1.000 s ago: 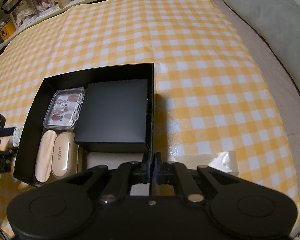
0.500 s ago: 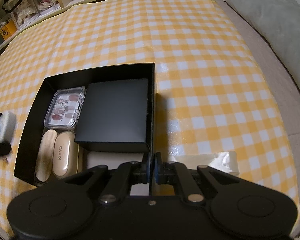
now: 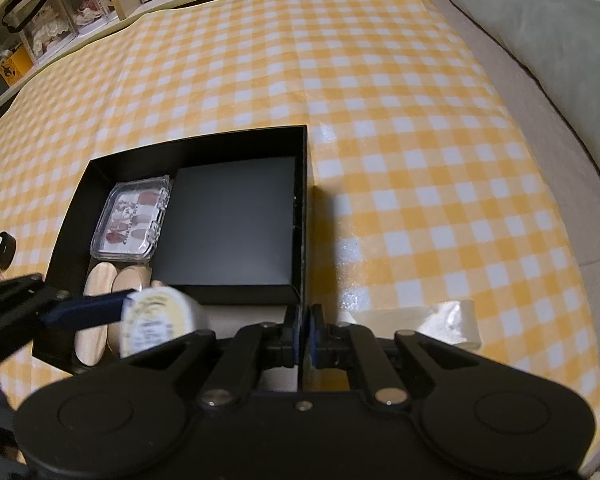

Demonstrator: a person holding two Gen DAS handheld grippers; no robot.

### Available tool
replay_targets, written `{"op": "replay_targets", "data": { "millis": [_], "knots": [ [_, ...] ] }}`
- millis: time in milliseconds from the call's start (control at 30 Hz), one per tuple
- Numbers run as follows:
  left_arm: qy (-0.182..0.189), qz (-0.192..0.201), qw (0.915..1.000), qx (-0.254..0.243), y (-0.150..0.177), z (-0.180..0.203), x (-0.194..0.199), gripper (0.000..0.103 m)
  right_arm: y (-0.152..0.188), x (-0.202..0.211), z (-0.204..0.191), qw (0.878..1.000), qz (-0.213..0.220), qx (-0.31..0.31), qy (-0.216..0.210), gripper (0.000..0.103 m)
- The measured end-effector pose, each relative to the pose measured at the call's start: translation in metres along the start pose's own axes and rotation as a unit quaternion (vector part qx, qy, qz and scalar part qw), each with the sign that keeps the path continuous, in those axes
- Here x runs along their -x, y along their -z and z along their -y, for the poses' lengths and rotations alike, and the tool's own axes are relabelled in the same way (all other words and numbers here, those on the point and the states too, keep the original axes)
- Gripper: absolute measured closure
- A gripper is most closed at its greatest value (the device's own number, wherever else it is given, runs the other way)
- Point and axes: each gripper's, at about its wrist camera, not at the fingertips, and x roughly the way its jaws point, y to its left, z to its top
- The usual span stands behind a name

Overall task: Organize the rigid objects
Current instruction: 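Carry the tape measure with the left tool into the box, then open the left tool to release the tape measure and lift away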

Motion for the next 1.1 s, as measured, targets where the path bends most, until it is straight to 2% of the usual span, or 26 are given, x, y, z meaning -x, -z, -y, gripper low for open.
{"op": "replay_targets", "data": {
  "millis": [167,367,400,533,700,900,1100],
  "knots": [
    [0.009,0.0,0.9999,0.013,-0.001,-0.001,-0.008,0.042,0.0,0.0,0.001,1.0,-0.001,-0.004,-0.002,0.097],
    [0.031,0.0,0.9982,0.052,0.0,-0.005,-0.015,0.042,0.0,0.001,0.001,1.0,-0.001,-0.006,-0.003,0.097],
    [0.033,-0.001,0.9977,0.06,0.0,-0.006,-0.016,0.04,0.0,0.001,0.001,1.0,-0.001,-0.006,-0.003,0.097],
    [0.047,-0.009,0.9954,0.083,0.001,-0.009,-0.013,0.016,0.0,0.0,0.001,1.0,-0.002,-0.005,-0.003,0.097],
    [0.059,-0.02,0.9961,0.063,0.004,-0.001,-0.009,0.016,-0.001,0.0,0.003,1.0,-0.001,-0.006,-0.004,0.097],
    [0.065,-0.014,0.9961,0.059,0.002,0.006,-0.002,0.015,0.0,0.0,0.002,1.0,-0.001,-0.006,-0.004,0.097],
    [0.056,-0.006,0.9967,0.058,0.0,0.008,0.009,0.007,0.0,0.001,0.002,1.0,-0.001,-0.007,-0.004,0.097]
  ]
}}
